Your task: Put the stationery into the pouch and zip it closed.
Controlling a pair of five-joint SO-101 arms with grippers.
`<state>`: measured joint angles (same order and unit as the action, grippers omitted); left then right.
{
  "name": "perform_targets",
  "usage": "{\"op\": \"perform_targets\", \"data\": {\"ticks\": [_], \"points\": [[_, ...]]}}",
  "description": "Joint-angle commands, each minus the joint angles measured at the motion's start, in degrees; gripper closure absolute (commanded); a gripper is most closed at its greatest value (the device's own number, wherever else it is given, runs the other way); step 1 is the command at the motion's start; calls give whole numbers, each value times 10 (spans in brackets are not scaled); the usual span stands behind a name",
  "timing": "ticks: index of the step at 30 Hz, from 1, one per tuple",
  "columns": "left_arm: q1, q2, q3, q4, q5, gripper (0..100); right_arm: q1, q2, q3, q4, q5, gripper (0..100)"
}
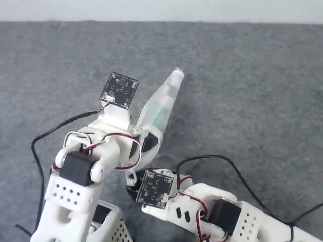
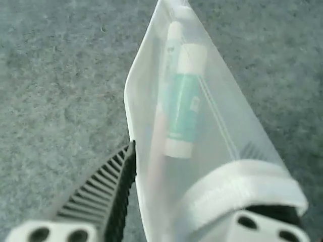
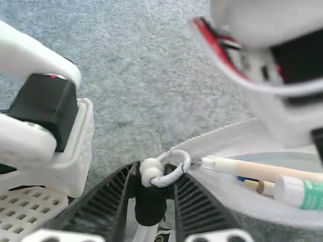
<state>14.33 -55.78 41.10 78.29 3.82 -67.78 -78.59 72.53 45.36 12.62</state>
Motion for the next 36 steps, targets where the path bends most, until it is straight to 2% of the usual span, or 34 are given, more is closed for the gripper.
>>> {"op": "perform_targets", "data": {"ticks": [1,5,12,20,29,36], "points": [[7,-18,-56,37,-19,690,18,-22,-34,-6,8,993],[7,-18,-74,69,-48,690,36,-22,-50,0,8,993],[7,-25,-74,84,-54,690,78,-22,-64,-7,5,993],[7,-140,-62,96,-56,690,149,-23,-91,-1,8,993],[7,-195,-36,83,-59,689,217,-133,-94,12,10,994],[7,-197,-34,84,-84,689,259,-185,-92,21,70,994]]}}
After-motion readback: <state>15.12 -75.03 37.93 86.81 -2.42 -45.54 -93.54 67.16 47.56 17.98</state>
